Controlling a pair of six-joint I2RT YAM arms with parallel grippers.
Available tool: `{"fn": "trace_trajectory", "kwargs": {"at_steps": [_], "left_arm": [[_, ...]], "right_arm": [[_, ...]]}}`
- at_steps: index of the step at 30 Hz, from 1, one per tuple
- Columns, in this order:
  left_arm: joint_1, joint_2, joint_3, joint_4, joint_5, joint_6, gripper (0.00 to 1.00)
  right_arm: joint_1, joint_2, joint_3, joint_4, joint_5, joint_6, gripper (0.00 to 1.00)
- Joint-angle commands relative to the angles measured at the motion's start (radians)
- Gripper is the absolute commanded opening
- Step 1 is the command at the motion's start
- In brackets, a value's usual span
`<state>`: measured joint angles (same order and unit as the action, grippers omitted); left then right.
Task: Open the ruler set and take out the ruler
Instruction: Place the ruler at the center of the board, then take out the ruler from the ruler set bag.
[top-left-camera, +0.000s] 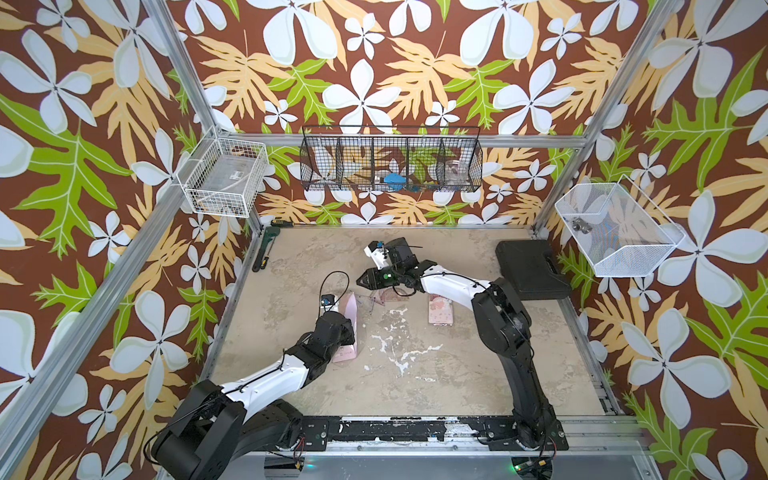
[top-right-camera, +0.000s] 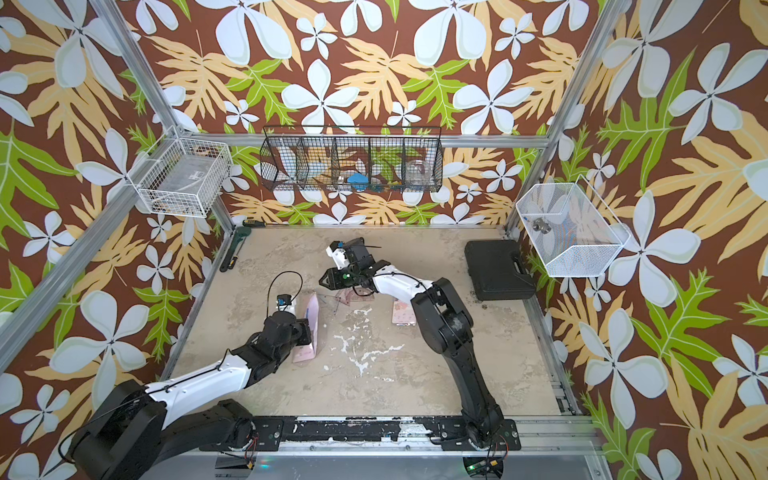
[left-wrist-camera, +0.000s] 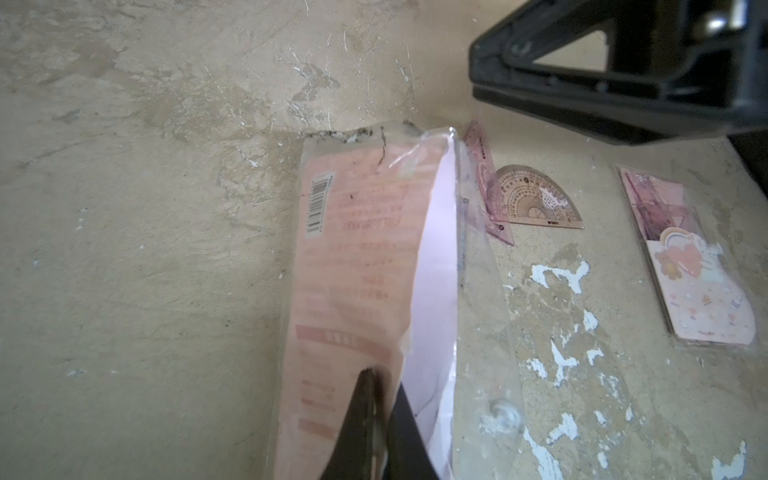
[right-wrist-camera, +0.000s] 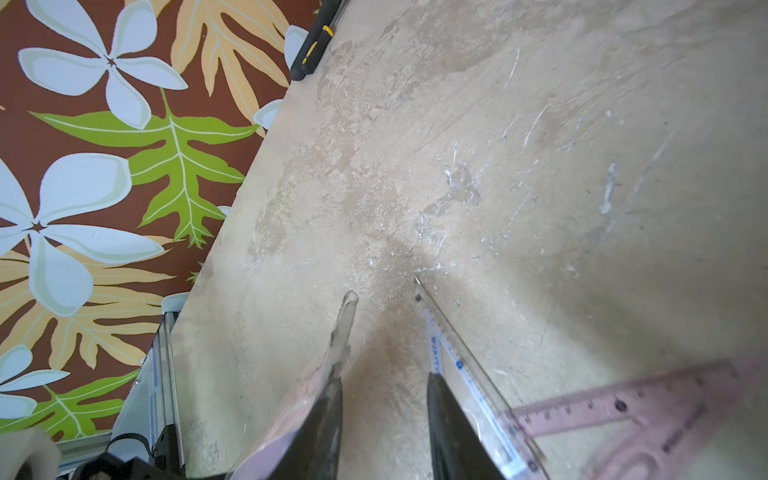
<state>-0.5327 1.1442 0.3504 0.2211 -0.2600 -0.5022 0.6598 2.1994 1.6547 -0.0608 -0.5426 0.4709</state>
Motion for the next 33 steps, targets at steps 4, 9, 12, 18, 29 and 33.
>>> {"fn": "trace_trajectory", "kwargs": {"at_steps": [4,9,12,18,29,33], "left_arm": [[0.002,0.001,0.012,0.009,0.090,0.033,0.00],[0.001,-0.041,-0.014,0.050,0.149,0.049,0.00],[0.001,-0.052,-0.007,0.050,0.167,0.066,0.00],[0.000,-0.059,-0.014,0.087,0.206,0.059,0.00],[0.000,-0.179,-0.067,0.137,0.235,0.081,0.00],[0.000,-0.227,-0.109,0.200,0.275,0.083,0.00]], "right_arm": [[0.004,-0.253,-0.351,0.185,-0.012,0.008,0.33],[0.024,-0.459,-0.639,0.432,-0.150,0.151,0.26],[0.090,-0.496,-0.665,0.422,-0.152,0.151,0.23],[0.172,-0.394,-0.616,0.432,-0.122,0.203,0.19],[0.145,-0.285,-0.557,0.373,-0.013,0.211,0.20],[0.131,-0.264,-0.540,0.356,-0.045,0.187,0.24]]}}
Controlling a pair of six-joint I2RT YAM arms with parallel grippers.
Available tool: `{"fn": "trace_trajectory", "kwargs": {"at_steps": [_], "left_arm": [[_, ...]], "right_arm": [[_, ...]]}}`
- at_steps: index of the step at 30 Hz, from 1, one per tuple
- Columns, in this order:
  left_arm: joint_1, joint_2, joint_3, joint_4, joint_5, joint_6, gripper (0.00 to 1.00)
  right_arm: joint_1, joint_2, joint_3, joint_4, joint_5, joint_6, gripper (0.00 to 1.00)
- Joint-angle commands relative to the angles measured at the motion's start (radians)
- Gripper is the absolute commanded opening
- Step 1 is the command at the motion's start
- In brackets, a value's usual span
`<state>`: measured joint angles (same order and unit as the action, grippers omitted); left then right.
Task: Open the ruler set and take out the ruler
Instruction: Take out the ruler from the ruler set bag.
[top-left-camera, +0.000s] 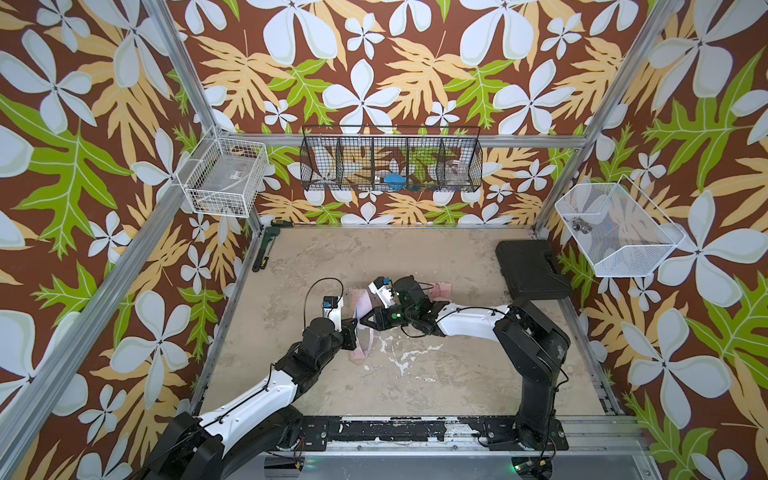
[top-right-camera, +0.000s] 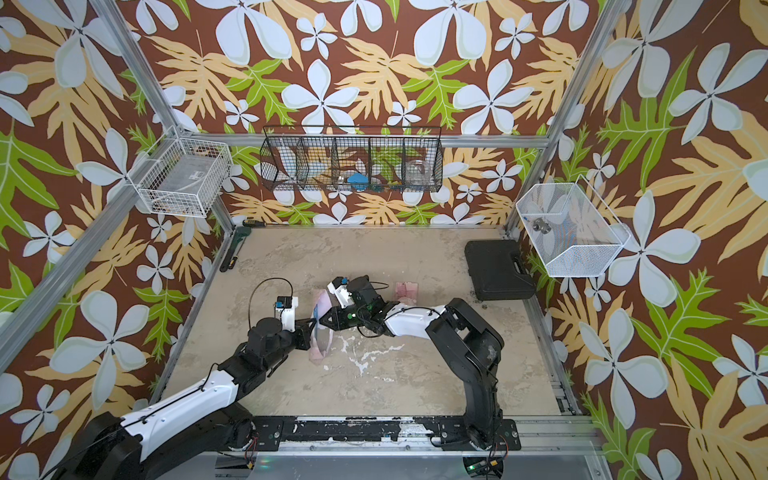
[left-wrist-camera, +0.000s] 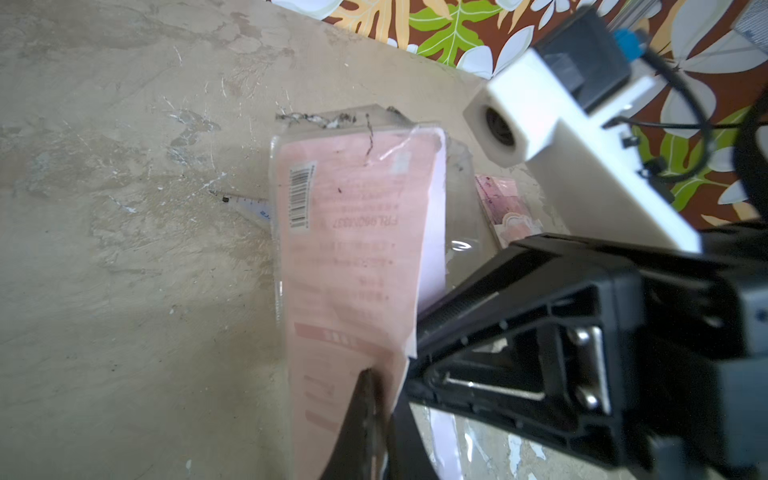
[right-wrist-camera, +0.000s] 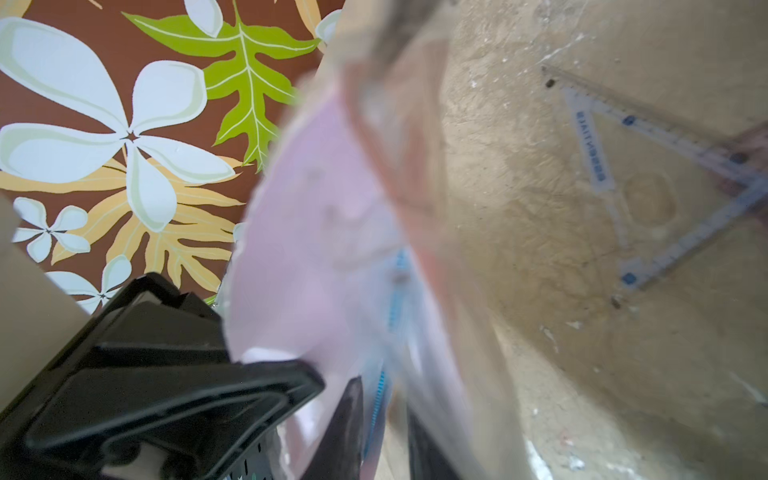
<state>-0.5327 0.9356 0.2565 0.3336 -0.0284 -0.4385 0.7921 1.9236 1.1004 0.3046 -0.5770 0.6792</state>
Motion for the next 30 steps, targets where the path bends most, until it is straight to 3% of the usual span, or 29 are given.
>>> {"fn": "trace_trajectory", "kwargs": {"at_steps": [1,9,18,25,30], "left_arm": [[0.000,-0.019,-0.020,0.099,0.053,0.019,0.00],[0.000,0.045,0.005,0.117,0.073,0.019,0.00],[-0.001,0.059,0.017,0.132,0.098,0.006,0.00],[-0.001,0.066,0.003,0.135,0.093,0.000,0.00],[-0.001,0.058,0.008,0.090,0.022,-0.002,0.00]], "right_arm": [[-0.001,0.015,0.015,-0.005,-0.010,-0.027,0.25],[0.008,0.012,-0.004,0.067,-0.099,-0.020,0.26],[0.022,0.059,0.031,0.048,-0.067,-0.014,0.26],[0.023,0.069,0.062,0.046,-0.057,-0.010,0.11],[0.021,0.040,0.055,0.015,-0.039,-0.024,0.06]]}}
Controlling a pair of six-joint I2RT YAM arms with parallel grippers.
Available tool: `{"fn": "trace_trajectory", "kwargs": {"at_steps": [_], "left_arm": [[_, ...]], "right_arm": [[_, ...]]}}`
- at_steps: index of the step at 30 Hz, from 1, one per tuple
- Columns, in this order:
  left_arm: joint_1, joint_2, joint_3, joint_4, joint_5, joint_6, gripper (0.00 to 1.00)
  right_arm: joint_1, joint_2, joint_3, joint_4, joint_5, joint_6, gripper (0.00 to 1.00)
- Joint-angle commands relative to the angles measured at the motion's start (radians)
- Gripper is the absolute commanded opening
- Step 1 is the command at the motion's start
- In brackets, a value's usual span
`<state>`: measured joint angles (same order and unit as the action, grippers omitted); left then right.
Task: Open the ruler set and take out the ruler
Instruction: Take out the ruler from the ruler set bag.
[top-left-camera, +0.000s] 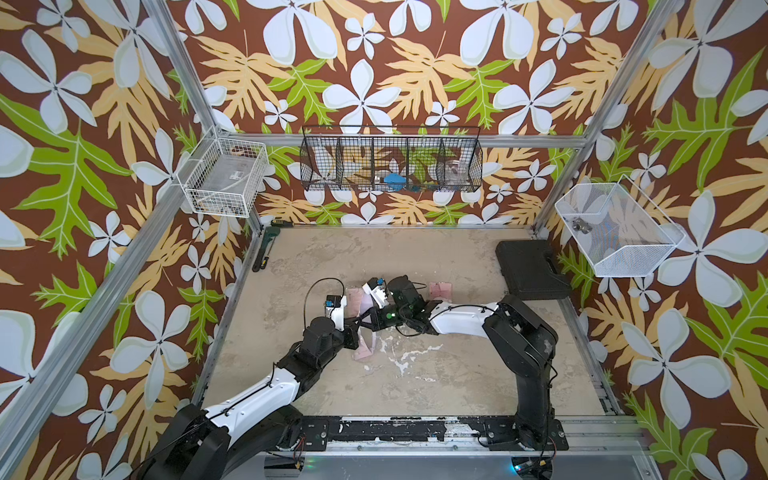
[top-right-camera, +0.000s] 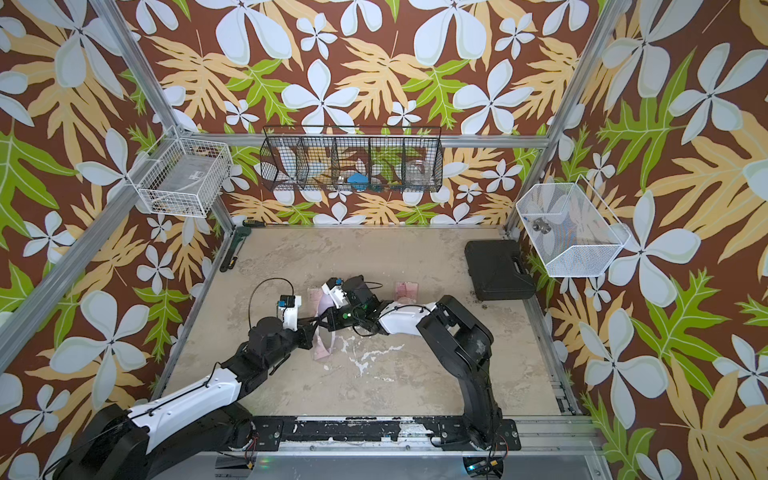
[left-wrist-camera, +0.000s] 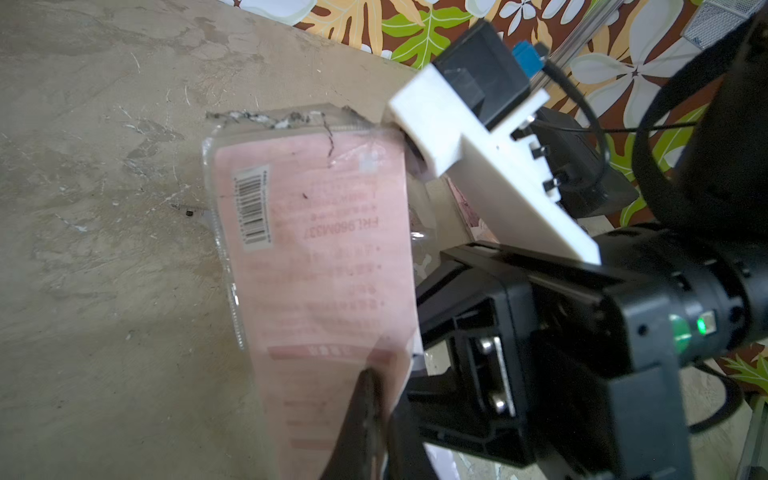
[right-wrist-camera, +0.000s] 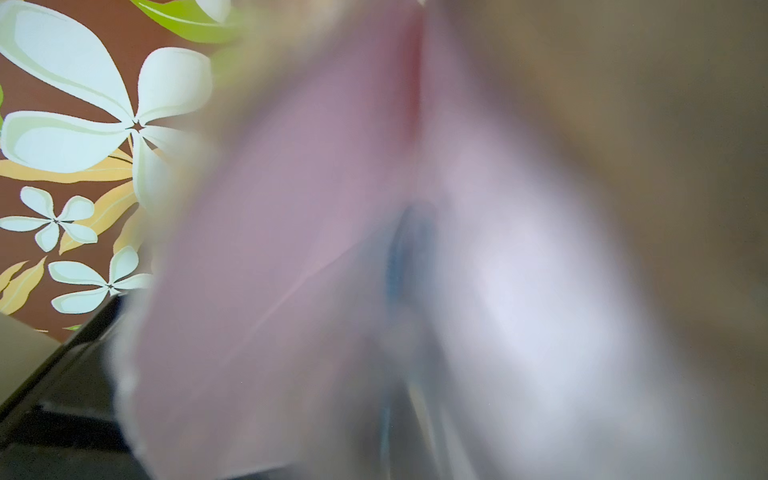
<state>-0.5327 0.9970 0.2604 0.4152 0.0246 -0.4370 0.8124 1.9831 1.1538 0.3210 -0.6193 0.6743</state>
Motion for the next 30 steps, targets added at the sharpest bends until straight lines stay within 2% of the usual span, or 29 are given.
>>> {"fn": "trace_trajectory", "kwargs": {"at_steps": [1,15,22,30], "left_arm": [[-0.001,-0.003,0.006,-0.003,-0.045,-0.006,0.00],[-0.001,0.047,0.065,-0.120,-0.180,-0.023,0.00],[-0.001,0.098,0.098,-0.141,-0.207,-0.026,0.00],[0.006,0.137,0.172,-0.268,-0.370,-0.045,0.00]], "right_arm": [[0.001,-0.027,0.001,-0.011,0.005,-0.021,0.05],[-0.002,-0.161,-0.039,-0.079,0.025,-0.060,0.01],[-0.004,-0.231,-0.069,-0.008,0.021,-0.074,0.00],[-0.083,-0.355,-0.105,0.064,0.024,-0.022,0.00]]}}
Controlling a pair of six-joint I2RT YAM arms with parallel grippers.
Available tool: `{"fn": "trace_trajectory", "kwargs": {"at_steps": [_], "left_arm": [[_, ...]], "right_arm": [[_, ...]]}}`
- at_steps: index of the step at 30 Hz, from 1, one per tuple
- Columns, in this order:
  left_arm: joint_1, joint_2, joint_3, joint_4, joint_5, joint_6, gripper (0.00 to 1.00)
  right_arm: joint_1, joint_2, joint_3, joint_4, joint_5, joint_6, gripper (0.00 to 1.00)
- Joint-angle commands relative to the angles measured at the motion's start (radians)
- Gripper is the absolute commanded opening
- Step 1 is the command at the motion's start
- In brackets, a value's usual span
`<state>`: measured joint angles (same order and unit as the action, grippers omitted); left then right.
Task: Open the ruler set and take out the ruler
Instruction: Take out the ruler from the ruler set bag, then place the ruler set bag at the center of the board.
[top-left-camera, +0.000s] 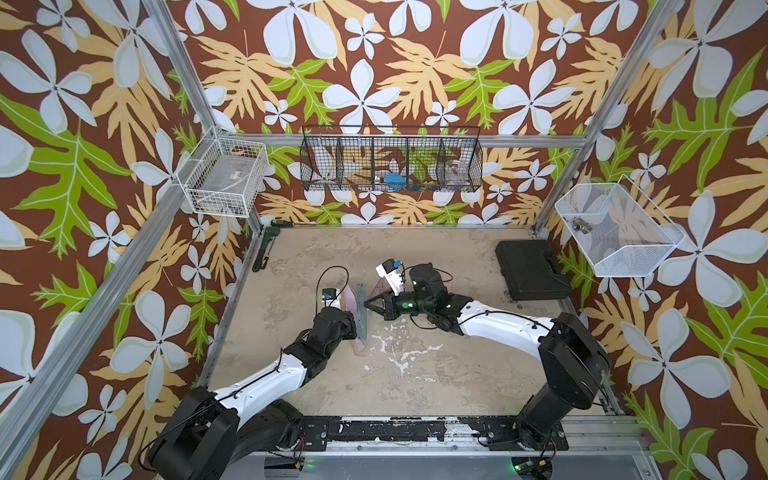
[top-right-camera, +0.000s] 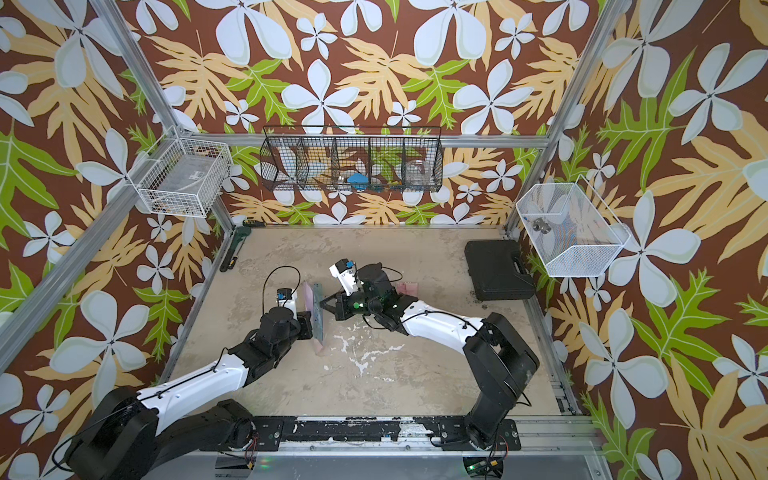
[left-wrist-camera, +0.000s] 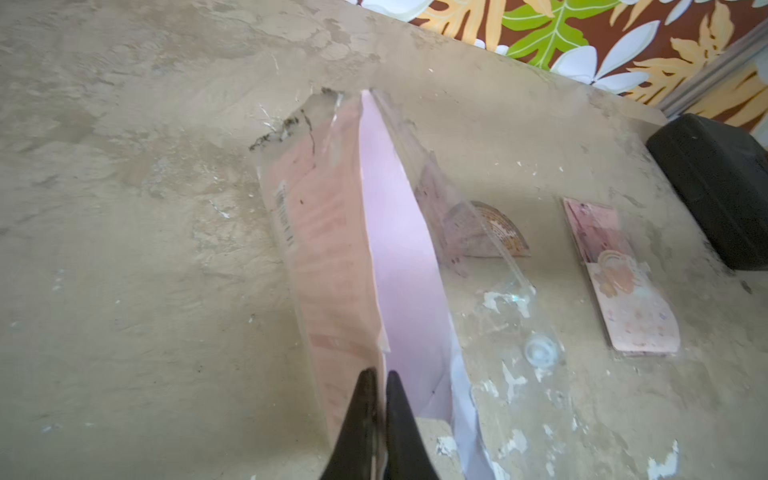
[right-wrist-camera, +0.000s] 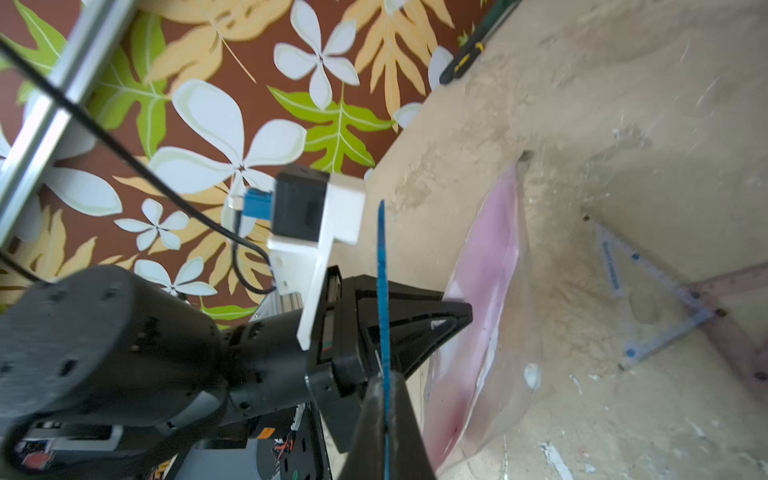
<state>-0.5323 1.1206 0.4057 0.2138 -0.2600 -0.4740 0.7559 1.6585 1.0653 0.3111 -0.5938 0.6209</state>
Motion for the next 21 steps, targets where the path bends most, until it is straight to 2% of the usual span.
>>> {"fn": "trace_trajectory", "kwargs": {"at_steps": [1,6,8,11,16,21], "left_arm": [[0.009,0.029,0.046,-0.092,-0.101,-0.011,0.00],[0.030,0.110,0.142,-0.168,-0.184,0.017,0.00],[0.040,0.142,0.188,-0.213,-0.253,0.039,0.00],[0.058,0.199,0.225,-0.234,-0.287,0.073,0.00],[0.060,0.304,0.286,-0.231,-0.350,0.179,0.00],[0.059,0.433,0.334,-0.161,-0.405,0.314,0.00]], "right_arm": [[-0.047,-0.047,-0.027,0.091,-0.013,0.051,0.00],[-0.112,-0.119,-0.034,0.080,-0.035,0.082,0.00],[-0.151,-0.148,-0.065,0.096,-0.039,0.142,0.00],[-0.212,-0.177,-0.142,0.117,-0.041,0.218,0.00],[-0.289,-0.186,-0.297,0.177,-0.076,0.313,0.00],[-0.291,-0.157,-0.411,0.296,-0.119,0.409,0.00]]}}
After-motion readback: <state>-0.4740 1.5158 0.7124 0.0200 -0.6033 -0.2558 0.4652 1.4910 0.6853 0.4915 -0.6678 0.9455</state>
